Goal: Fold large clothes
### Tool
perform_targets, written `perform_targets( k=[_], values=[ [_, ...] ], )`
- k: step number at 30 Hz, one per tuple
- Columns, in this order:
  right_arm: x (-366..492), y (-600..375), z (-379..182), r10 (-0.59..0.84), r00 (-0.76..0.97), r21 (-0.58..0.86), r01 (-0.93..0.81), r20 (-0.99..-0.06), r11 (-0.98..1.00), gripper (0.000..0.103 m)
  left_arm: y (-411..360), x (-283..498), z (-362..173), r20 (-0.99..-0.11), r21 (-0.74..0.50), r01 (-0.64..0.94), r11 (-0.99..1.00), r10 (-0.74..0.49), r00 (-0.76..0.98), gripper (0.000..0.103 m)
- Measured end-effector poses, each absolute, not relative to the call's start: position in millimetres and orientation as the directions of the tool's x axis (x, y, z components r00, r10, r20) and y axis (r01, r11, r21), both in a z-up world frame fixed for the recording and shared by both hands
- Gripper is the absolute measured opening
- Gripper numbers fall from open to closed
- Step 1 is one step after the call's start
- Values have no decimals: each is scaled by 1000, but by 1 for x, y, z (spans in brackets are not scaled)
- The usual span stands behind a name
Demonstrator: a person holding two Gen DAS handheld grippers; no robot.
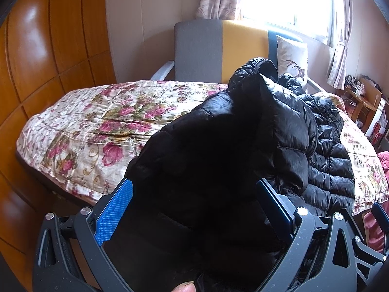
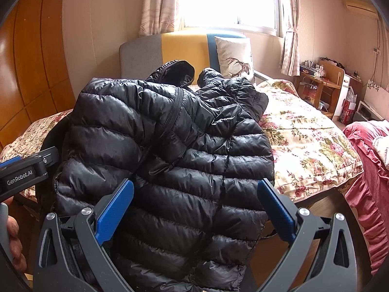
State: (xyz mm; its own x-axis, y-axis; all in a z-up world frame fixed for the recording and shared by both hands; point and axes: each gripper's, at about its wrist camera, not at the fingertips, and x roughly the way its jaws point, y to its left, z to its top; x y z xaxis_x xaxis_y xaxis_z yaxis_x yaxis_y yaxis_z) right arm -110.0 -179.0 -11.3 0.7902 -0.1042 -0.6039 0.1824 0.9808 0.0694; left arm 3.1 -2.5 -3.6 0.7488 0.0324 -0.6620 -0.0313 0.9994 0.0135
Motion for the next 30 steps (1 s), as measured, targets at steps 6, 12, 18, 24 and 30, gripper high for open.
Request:
perform_targets(
  k=[6,12,18,24,30],
  values=[
    [-109,-181,-12,-100,792,74,181,-602,981,101,-2,5,-4,-666,10,-31,999,30,746,100],
    [-108,-182,-12,-100,792,77,182,-603,980,101,-1,7,-3,-662,6,-29,1000,26,749,100],
    [-104,-186,-12,-101,788,85,191,-608,978,101,-2,12,-2,-664,0,-22,1000,16,747,100],
    [-90,-200,-14,-54,775,133,176,-629,975,101,17,29,0,-677,3,19,1000,-11,736,100],
    [-63,-273,-12,-59,763,235,271,-644,933,101,54,43,-20,-723,9,134,991,-86,685,100]
  ],
)
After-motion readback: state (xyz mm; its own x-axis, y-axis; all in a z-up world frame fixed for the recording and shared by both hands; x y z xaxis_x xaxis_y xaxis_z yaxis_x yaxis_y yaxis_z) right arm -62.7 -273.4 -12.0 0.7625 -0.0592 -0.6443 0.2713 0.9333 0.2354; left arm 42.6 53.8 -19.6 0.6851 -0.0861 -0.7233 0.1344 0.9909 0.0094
